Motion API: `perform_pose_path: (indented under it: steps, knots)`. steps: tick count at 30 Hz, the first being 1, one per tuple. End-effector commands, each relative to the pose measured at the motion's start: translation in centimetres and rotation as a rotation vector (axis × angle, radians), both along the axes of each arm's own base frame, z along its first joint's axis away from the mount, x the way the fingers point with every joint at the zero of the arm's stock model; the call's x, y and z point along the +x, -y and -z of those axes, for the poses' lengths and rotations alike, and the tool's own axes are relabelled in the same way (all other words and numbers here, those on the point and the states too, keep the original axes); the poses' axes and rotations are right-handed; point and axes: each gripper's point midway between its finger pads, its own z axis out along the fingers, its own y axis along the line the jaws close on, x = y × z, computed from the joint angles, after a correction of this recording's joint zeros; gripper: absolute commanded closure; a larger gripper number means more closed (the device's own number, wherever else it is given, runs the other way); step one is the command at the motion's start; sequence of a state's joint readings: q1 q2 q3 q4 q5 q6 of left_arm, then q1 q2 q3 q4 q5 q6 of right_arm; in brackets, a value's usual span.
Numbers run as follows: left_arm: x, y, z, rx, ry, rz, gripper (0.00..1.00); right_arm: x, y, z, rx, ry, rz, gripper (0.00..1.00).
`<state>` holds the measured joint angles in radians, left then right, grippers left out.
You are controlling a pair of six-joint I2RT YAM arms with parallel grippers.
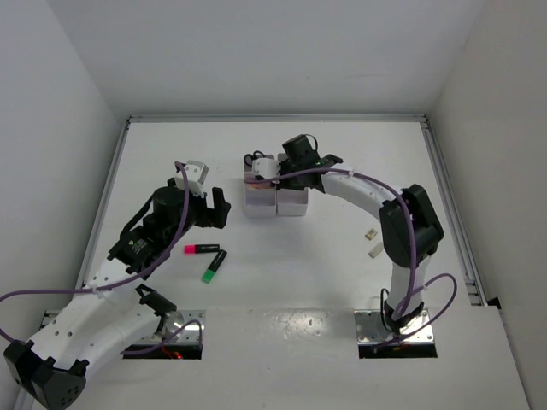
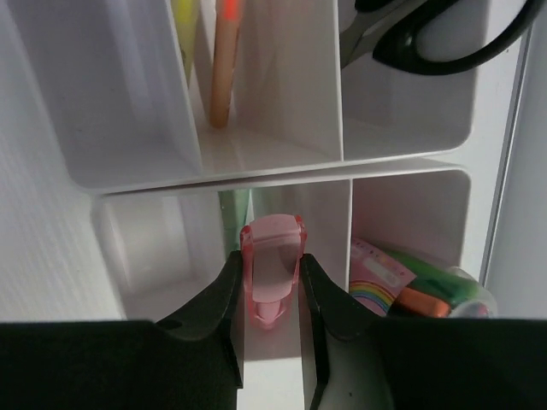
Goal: Sort the stationery into containers
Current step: Place the stationery in the storage box, then pick up the stationery from the center of the board.
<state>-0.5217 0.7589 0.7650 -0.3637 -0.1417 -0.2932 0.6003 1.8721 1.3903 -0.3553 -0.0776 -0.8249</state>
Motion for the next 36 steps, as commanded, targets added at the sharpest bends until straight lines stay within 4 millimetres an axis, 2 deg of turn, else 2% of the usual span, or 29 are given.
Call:
perform_pose_path:
  steps: [1,3,4,5,8,10,11,12,14,15,16,18,19,20,21,22,23,24,25,26,27,29,30,31,32,33,34,35,36]
  knots:
    - [0.4,0.0,-1.0,-0.019,0.036,-0.002,0.11,2.1,-0.5,-1.7,0.0,0.09,0.034,0.87]
    - [0.5,-0.2,-1.0,-0.016,0.038,-0.01,0.11,2.1,-0.5,-1.7,0.0,0.09,0.034,0.72]
    - [0.5,-0.2,-1.0,-0.016,0.038,-0.01,0.11,2.0,-0.7,-1.7,0.005,0.086,0.028,0.56]
    - [0.5,-0.2,-1.0,-0.016,0.038,-0.01,0.11,1.8,-0.5,-1.8,0.005,0.086,0.028,0.48]
    - [0.6,-0.4,-1.0,-0.02,0.037,-0.032,0.13,1.7,-0.9,-3.1,0.045,0.106,0.022,0.45]
    - [0.8,-0.5,-0.7,-0.033,0.024,-0.055,0.31,1.4,-0.9,-3.4,0.053,0.104,0.014,0.45]
    - [1.1,-0.9,-0.5,-0.029,0.017,-0.086,0.44,1.2,-1.1,-4.0,0.073,0.106,0.012,0.45]
    - [1.2,-1.1,-0.5,-0.036,0.016,-0.108,0.75,1.0,-1.3,-4.0,0.087,0.094,0.009,0.47]
    - [1.6,-1.8,-0.4,-0.088,-0.003,-0.198,1.0,0.9,-1.8,-5.8,0.134,0.094,0.017,0.58]
    - [1.6,-1.9,0.2,-0.11,-0.031,-0.228,1.0,0.7,-2.0,-5.9,0.152,0.078,0.024,0.69]
    - [1.4,-2.1,0.5,-0.131,-0.068,-0.258,1.0,0.3,-2.2,-6.7,0.181,0.064,0.028,1.0]
    - [1.4,-1.8,1.3,-0.235,-0.159,-0.357,1.0,-0.4,-2.8,-8.6,0.279,0.021,0.077,1.0]
    - [1.2,-2.0,2.2,-0.268,-0.205,-0.413,0.99,-0.6,-3.3,-9.6,0.336,0.011,0.093,1.0]
    - [0.7,-2.7,3.3,-0.361,-0.277,-0.547,0.95,-0.9,-3.2,-11.0,0.448,-0.05,0.193,1.0]
    - [0.3,-3.0,4.1,-0.403,-0.321,-0.614,0.74,-1.0,-2.7,-10.9,0.504,-0.081,0.301,1.0]
    - [-0.6,-3.5,5.9,-0.406,-0.384,-0.683,0.58,-0.7,-2.6,-11.8,0.572,-0.091,0.385,0.98]
    - [-0.7,-3.7,6.1,-0.518,-0.41,-0.783,0.4,-1.3,-2.6,-11.9,0.582,-0.12,0.392,0.85]
    - [-1.2,-3.9,7.9,-0.512,-0.448,-0.824,0.27,-2.0,-2.8,-12.1,0.604,-0.169,0.373,0.62]
    - [-1.4,-4.2,8.7,-0.525,-0.463,-0.868,0.14,-2.9,-2.8,-12.3,0.615,-0.206,0.374,0.04]
    - [-1.4,-4.1,9.0,-0.579,-0.473,-0.908,0.09,-4.0,-3.7,-13.2,0.651,-0.249,0.322,0.0]
    - [-1.3,-4.5,9.8,-0.571,-0.472,-0.947,0.07,-5.0,-3.6,-12.5,0.654,-0.286,0.32,0.0]
    - [-1.2,-5.3,11.4,-0.583,-0.501,-1.059,0.02,-5.5,-3.6,-14.4,0.71,-0.248,0.289,0.0]
    - [-1.3,-5.4,12.1,-0.586,-0.525,-1.089,0.02,-5.9,-3.4,-13.8,0.717,-0.262,0.301,0.14]
    - [-1.6,-5.7,13.1,-0.592,-0.554,-1.133,0.06,-5.8,-3.2,-13.9,0.728,-0.254,0.32,0.53]
    - [-1.5,-5.3,13.8,-0.625,-0.579,-1.155,0.11,-5.0,-2.5,-14.2,0.736,-0.209,0.375,1.0]
    - [-1.9,-5.0,15.4,-0.609,-0.625,-1.176,0.15,-4.8,-1.9,-13.7,0.733,-0.213,0.403,1.0]
    - [-1.8,-5.1,16.1,-0.623,-0.641,-1.204,0.21,-4.3,-1.5,-13.6,0.725,-0.19,0.432,1.0]
    - [-1.6,-5.0,16.4,-0.635,-0.654,-1.215,0.22,-4.4,-1.1,-12.7,0.709,-0.193,0.449,1.0]
    - [-1.7,-5.0,17.1,-0.649,-0.66,-1.246,0.24,-4.3,-1.0,-12.4,0.706,-0.187,0.458,0.95]
